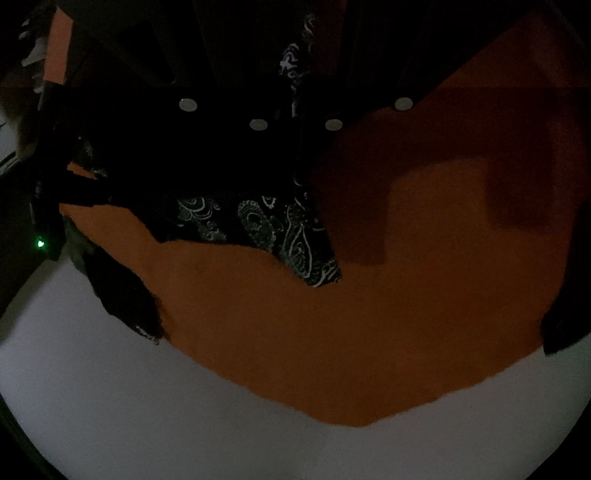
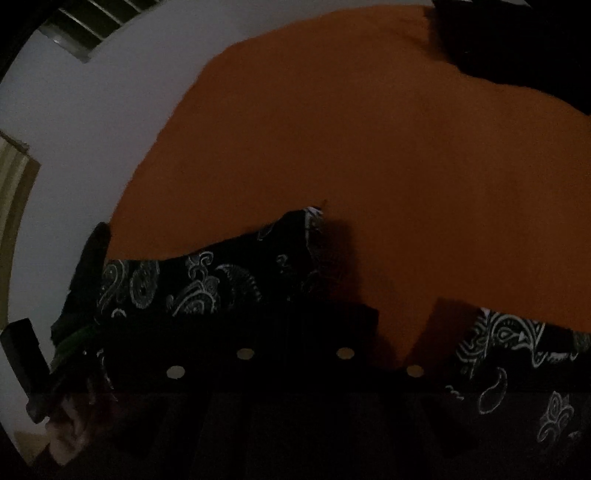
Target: Fold clothes
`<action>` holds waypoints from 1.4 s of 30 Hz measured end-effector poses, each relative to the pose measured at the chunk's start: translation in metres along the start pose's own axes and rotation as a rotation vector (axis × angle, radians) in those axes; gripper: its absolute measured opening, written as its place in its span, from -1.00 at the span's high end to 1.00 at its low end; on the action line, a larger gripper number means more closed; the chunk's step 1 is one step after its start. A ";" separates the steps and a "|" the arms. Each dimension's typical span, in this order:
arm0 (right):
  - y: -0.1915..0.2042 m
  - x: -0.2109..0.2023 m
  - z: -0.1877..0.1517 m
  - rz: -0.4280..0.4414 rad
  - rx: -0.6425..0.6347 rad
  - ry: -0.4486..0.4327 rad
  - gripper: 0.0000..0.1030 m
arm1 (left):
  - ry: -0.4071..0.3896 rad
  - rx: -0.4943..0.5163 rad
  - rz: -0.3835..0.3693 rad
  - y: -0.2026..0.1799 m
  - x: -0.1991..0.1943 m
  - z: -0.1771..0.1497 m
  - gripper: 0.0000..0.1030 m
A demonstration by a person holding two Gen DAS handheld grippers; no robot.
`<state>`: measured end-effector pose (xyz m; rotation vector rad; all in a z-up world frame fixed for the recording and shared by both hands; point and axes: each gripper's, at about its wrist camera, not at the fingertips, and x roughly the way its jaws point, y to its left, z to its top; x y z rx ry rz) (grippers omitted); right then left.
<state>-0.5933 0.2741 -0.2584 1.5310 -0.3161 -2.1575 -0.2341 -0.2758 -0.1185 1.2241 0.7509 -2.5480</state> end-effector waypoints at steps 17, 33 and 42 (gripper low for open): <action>0.072 -0.002 -0.020 -0.361 -0.234 0.089 -0.06 | 0.074 -0.064 -0.031 0.004 0.008 0.009 0.02; 0.009 -0.019 -0.009 0.451 0.022 -0.048 0.86 | -0.142 -0.066 -0.099 0.012 -0.018 0.006 0.97; 0.002 0.008 0.005 0.076 0.047 0.057 0.37 | 0.044 -0.035 0.069 0.011 -0.008 0.005 0.34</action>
